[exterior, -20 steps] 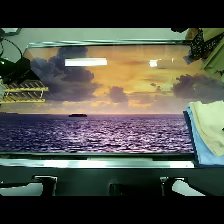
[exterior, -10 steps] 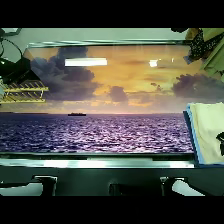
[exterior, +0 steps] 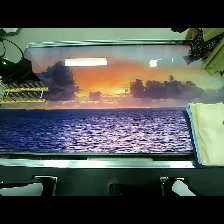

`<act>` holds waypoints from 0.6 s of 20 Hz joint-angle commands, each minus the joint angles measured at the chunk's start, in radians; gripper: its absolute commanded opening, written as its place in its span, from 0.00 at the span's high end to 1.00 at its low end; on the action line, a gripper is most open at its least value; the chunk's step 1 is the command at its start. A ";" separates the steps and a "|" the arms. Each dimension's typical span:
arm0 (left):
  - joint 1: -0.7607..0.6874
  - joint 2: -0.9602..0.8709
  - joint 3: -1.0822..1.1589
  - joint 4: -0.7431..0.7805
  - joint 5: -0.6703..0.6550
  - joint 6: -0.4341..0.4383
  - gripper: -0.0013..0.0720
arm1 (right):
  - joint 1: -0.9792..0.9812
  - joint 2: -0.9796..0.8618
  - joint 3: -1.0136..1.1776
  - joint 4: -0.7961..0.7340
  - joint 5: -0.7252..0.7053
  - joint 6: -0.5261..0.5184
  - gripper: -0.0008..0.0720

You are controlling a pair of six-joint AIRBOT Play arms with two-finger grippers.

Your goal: Fold the clothes and pants, and hang the long-sleeved shirts on hangers.

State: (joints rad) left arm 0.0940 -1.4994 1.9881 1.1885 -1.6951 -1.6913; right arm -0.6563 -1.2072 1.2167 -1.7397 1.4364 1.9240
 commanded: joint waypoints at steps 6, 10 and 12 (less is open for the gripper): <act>-0.168 0.090 -0.096 0.138 0.114 0.101 0.96 | 0.497 0.073 0.096 0.536 -0.144 -0.376 0.95; -0.214 0.267 -0.365 0.140 0.240 0.100 0.96 | 0.717 0.073 0.096 0.469 -0.086 -0.377 0.95; -0.216 0.335 -0.479 0.141 0.299 0.095 0.96 | 0.765 0.073 0.096 0.453 -0.071 -0.380 0.95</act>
State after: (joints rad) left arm -0.1028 -1.2610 1.6611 1.3201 -1.4952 -1.5959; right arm -0.0017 -1.1358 1.3106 -1.2682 1.3319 1.5673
